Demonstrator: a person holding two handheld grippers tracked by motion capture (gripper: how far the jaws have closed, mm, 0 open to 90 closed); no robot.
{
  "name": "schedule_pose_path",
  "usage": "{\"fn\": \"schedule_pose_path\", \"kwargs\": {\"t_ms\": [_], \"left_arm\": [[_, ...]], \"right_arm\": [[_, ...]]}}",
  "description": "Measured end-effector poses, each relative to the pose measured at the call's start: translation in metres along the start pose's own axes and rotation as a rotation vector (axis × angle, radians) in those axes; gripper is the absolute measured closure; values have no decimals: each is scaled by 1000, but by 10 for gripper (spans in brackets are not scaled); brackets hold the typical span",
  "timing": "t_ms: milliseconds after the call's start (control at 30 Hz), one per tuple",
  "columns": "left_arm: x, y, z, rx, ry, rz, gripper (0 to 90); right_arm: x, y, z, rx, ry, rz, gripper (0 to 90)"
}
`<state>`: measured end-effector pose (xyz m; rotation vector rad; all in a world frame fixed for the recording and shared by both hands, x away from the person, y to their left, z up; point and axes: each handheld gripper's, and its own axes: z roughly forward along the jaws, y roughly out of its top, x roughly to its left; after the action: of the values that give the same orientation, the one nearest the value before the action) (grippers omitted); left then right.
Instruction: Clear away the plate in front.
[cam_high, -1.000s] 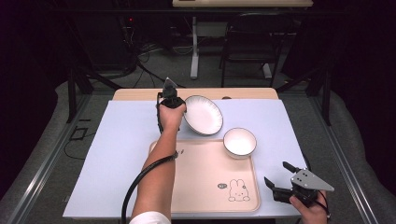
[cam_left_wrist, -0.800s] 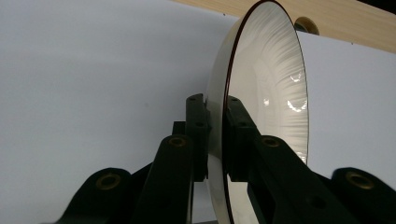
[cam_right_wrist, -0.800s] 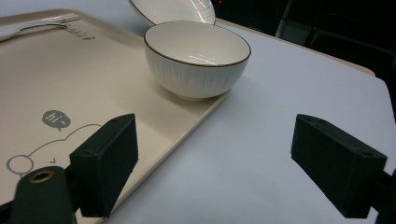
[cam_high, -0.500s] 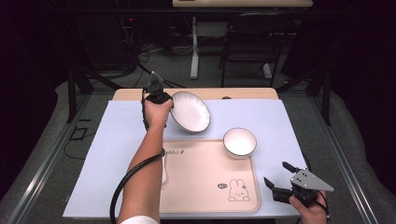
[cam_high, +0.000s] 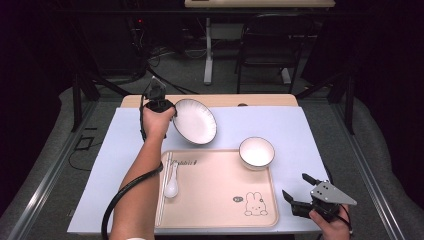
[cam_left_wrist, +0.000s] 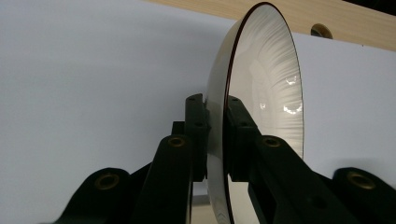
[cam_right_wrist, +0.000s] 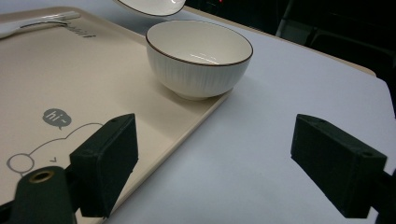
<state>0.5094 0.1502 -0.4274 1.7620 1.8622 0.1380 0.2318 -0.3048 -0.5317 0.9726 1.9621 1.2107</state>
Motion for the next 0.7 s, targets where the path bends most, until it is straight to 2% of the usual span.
{"fn": "schedule_pose_path", "kwargs": {"t_ms": [500,700], "left_arm": [[-4,-14,-27,48,-13,150,820],[-8,-25,-39,71,-36,203,821]], "right_arm": [[0,0,0,1,-2,-1,144],[0,-1,0,3,-4,1,144]]}}
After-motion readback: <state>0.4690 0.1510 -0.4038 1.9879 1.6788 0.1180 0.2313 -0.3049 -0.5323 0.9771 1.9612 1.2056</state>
